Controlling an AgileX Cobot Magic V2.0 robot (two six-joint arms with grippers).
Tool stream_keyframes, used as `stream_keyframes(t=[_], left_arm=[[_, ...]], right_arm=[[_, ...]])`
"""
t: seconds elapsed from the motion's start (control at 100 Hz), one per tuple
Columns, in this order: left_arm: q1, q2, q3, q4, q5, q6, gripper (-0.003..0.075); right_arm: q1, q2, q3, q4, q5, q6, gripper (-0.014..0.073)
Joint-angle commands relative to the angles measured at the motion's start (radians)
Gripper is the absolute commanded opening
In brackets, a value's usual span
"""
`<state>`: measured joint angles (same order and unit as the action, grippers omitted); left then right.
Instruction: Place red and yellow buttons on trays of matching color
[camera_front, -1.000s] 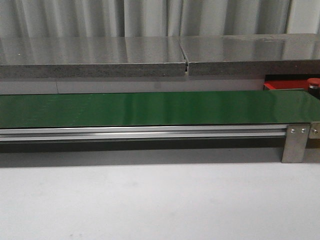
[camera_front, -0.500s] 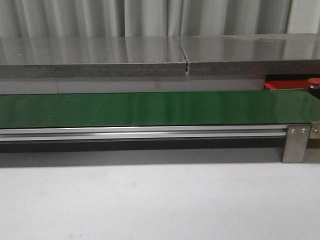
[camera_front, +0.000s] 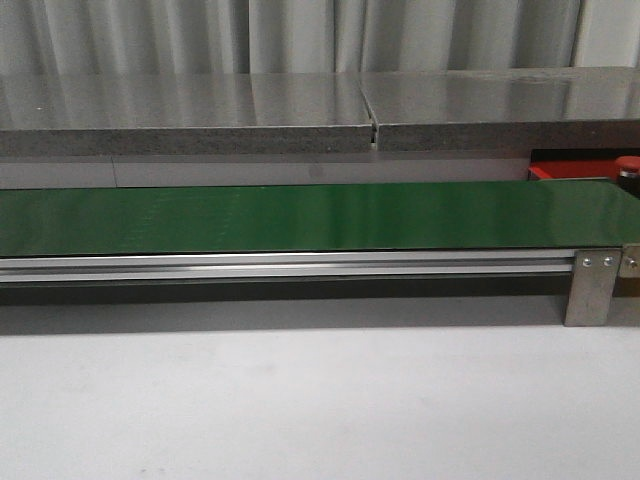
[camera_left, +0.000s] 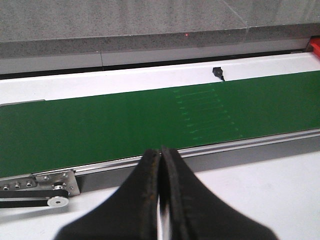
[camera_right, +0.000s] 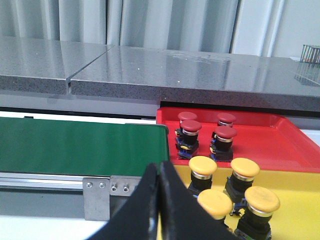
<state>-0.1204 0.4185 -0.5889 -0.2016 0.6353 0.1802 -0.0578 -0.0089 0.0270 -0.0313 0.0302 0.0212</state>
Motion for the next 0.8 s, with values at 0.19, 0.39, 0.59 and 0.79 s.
stream_keyframes(t=[0.19,0.39,0.59,0.79], left_arm=[[0.006,-0.016,0.042,0.011,-0.161,-0.013,-0.0019],[0.019,-0.081,0.176,0.086,-0.434,-0.114,-0.0019],[0.059,-0.142,0.318,0.086,-0.518,-0.131,-0.0019],[0.076,-0.257,0.469,0.086,-0.643,-0.137,-0.0019]], right_arm=[[-0.005,-0.018,-0.010,-0.008,-0.084,0.000,-0.0067],[-0.005,-0.018,-0.010,-0.008,-0.084,0.000,-0.0067],[-0.005,-0.018,-0.010,-0.008,-0.084,0.000,-0.0067],[-0.005,-0.018,-0.010,-0.008,-0.084,0.000,-0.0067]])
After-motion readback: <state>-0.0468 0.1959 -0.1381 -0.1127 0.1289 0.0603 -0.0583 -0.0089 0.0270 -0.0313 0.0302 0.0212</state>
